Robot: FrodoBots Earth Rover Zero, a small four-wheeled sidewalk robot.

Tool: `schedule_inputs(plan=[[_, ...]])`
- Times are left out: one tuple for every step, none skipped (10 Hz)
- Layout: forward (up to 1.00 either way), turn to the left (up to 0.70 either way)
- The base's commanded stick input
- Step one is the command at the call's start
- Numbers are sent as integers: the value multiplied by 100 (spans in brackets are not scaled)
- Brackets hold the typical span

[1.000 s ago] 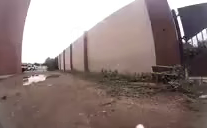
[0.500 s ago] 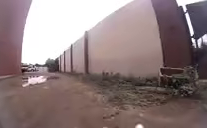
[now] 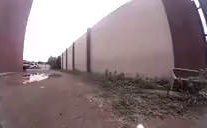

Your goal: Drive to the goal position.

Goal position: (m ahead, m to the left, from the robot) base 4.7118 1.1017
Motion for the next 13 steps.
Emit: schedule_inputs(plan=[[70, 35], [70, 35], [70, 15], [70, 0], [70, 0], [70, 0], [70, 0], [70, 0], [70, 0], [70, 0], [70, 0], [70, 0], [70, 0]])
